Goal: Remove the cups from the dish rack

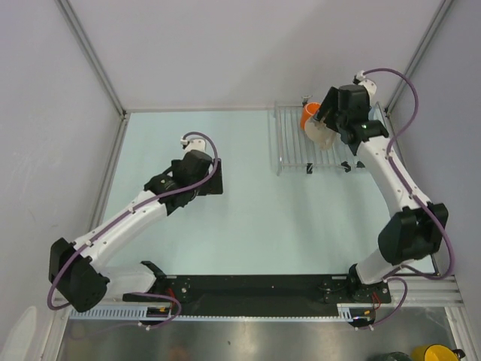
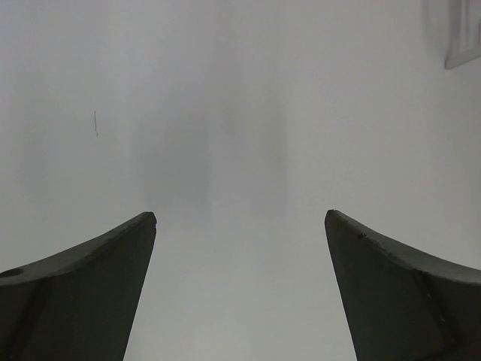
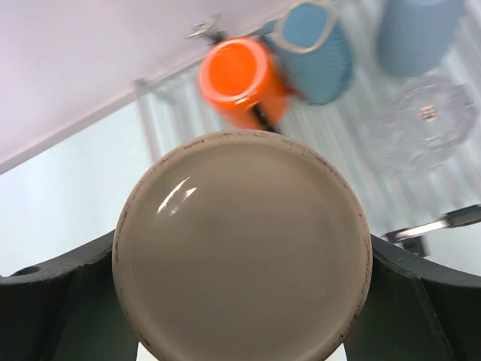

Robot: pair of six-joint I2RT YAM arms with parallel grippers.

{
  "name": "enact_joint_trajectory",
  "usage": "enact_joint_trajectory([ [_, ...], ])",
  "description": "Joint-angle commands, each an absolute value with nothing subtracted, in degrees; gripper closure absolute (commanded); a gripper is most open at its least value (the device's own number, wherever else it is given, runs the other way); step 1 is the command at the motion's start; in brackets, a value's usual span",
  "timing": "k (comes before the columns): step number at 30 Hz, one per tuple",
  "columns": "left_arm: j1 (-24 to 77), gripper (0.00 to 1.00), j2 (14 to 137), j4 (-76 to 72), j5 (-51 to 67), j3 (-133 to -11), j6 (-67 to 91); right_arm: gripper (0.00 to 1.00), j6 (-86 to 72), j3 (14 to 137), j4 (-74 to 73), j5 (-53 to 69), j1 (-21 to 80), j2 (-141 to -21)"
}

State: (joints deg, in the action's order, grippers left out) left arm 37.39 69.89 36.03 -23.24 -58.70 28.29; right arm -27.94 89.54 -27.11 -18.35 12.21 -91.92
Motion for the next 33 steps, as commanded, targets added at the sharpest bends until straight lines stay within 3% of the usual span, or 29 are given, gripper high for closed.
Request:
enact_joint_trajectory([
  [1, 37.7, 0.0, 64.7, 32.2, -20.1, -60.6, 30.1, 1.0, -33.8, 85.4, -15.9, -4.2, 13.6, -80.3],
  [11, 37.7, 0.0, 51.7, 6.4, -5.8, -47.3, 35.9, 1.0, -40.9, 66.2, -3.4, 11.3, 19.1, -64.7],
  [19, 37.7, 0.0, 49.6, -11.3, 1.6, -38.3, 41.3, 1.0, -48.9, 51.7, 12.0, 20.6, 21.0, -57.6],
  [23, 37.8, 0.0, 48.3, -24.1, 7.1, -32.7, 44.4, 1.0, -54.3, 46.2, 22.6, 22.3, 21.8, -57.0],
  [33, 37.8, 0.0, 50.2, -30.5, 12.7, -31.5, 46.2, 1.0, -55.5, 45.0, 29.1, 20.8, 27.9, -60.8],
])
